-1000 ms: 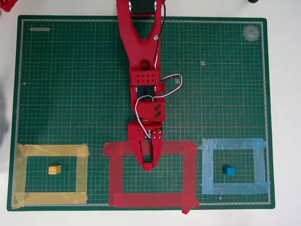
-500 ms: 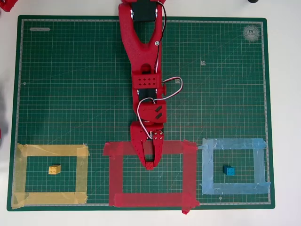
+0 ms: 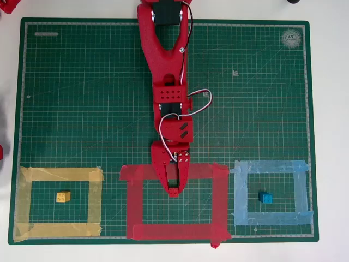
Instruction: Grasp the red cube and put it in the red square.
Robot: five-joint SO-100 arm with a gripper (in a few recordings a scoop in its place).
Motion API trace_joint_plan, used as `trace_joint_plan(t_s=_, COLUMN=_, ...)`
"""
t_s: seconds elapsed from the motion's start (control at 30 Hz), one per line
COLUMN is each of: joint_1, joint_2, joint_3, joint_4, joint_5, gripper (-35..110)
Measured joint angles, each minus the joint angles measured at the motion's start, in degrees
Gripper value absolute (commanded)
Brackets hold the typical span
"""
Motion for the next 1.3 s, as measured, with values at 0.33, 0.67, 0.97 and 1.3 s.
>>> trace_joint_plan(t_s=0.33, joint_1=0.00, joint_2=-1.14, joint_3=-1.41, joint_4=0.00, joint_5=-0.09, gripper=-2)
trace_joint_plan(t_s=0.67, joint_1=0.26, joint_2=-1.14, joint_3=-1.41, joint_4=0.00, joint_5=-0.09, gripper=-1)
trace_joint_plan(t_s=0.97, joint_1=0.35, joint_2=-1.14, joint_3=-1.41, joint_4=0.00, joint_5=-0.09, gripper=5)
trace_joint_plan(t_s=1.3, joint_1=1.85, joint_2=-1.14, joint_3=-1.41, joint_4=0.00, joint_5=-0.09, gripper=9)
